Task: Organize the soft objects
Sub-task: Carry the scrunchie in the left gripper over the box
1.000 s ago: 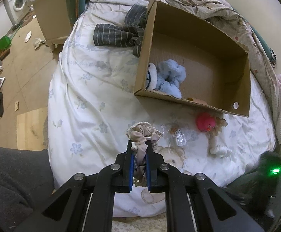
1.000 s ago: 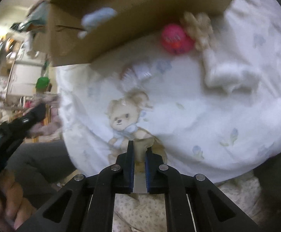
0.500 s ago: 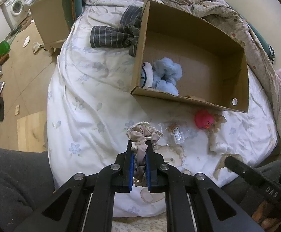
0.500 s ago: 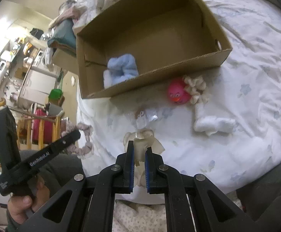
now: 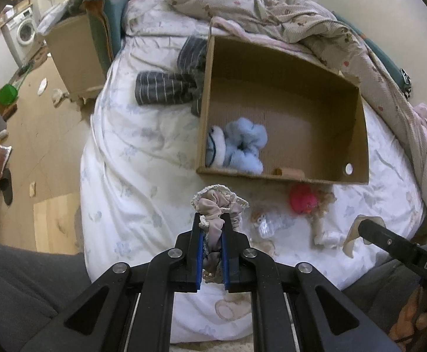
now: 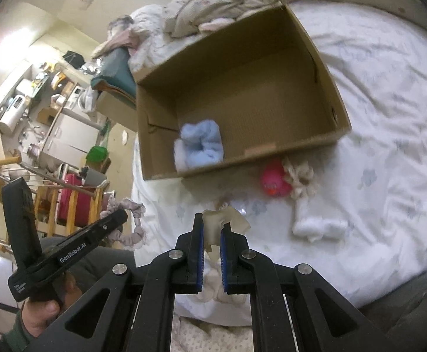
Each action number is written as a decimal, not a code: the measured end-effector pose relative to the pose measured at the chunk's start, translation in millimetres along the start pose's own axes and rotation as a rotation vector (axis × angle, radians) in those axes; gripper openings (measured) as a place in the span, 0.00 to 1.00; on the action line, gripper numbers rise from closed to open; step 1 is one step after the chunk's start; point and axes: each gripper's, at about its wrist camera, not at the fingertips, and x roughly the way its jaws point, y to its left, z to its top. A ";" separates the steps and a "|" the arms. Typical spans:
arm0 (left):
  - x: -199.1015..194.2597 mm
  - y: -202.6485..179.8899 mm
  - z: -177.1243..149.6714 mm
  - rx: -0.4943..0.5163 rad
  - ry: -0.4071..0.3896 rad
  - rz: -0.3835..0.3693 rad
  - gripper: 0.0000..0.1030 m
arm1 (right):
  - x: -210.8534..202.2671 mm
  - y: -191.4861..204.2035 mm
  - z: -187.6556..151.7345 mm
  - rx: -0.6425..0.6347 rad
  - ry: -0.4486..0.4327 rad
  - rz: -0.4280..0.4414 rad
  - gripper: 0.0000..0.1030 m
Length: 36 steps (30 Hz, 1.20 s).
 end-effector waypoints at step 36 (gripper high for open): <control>-25.7 -2.2 66.6 -0.026 -0.155 -0.041 0.09 | -32.0 27.1 76.8 -0.189 -0.129 0.016 0.10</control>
